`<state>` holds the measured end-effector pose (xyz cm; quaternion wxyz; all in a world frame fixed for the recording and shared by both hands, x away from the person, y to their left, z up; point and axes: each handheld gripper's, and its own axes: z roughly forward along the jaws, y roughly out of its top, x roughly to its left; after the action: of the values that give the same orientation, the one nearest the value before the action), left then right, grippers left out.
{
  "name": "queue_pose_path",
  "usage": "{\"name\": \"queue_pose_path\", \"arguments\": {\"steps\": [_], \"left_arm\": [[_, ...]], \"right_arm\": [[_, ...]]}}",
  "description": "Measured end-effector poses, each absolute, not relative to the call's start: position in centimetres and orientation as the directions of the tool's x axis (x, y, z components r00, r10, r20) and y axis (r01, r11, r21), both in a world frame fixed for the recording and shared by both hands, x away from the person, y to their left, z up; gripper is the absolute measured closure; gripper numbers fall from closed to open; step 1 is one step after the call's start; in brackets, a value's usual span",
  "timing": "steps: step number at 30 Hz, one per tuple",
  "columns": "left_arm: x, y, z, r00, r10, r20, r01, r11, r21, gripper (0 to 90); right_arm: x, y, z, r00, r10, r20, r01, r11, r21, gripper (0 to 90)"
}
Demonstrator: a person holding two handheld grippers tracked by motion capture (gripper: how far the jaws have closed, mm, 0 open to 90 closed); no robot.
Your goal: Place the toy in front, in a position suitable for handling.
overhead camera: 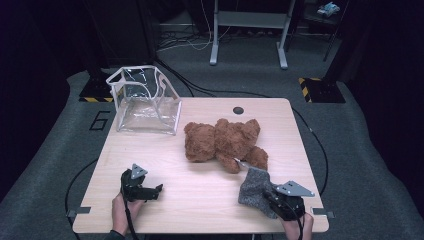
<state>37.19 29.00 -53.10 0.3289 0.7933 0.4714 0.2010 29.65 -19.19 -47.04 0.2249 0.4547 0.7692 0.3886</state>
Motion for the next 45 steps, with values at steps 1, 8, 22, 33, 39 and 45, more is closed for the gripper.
{"name": "queue_pose_path", "arguments": {"steps": [1,8,22,33,39,45], "left_arm": [[37.2,29.0,-53.1,0.475,0.88,0.009,0.615,-0.339,0.712,0.0],[37.2,29.0,-53.1,0.475,0.88,0.008,0.616,-0.339,0.711,0.0],[37.2,29.0,-53.1,0.475,0.88,0.01,0.615,-0.341,0.711,0.0],[37.2,29.0,-53.1,0.475,0.88,0.011,0.615,-0.341,0.711,0.0],[37.2,29.0,-53.1,0.475,0.88,0.01,0.614,-0.34,0.712,0.0],[37.2,29.1,-53.0,0.487,0.873,0.017,0.616,-0.357,0.703,0.0]], "right_arm": [[29.5,-20.1,-46.9,-0.457,0.889,0.003,0.532,0.27,0.802,76.5],[29.8,-22.6,-47.4,-0.367,0.93,0.004,0.553,0.215,0.805,76.5],[32.5,-25.3,-48.4,-0.123,0.992,-0.013,0.602,0.084,0.794,76.4],[35.6,-25.6,-49.3,-0.01,1.0,-0.019,0.632,0.021,0.775,75.4],[36.8,-25.5,-50.4,0.002,0.999,-0.034,0.667,0.024,0.745,68.2],[37.0,-26.0,-50.8,0.033,0.999,0.004,0.691,-0.025,0.723,35.0]]}}
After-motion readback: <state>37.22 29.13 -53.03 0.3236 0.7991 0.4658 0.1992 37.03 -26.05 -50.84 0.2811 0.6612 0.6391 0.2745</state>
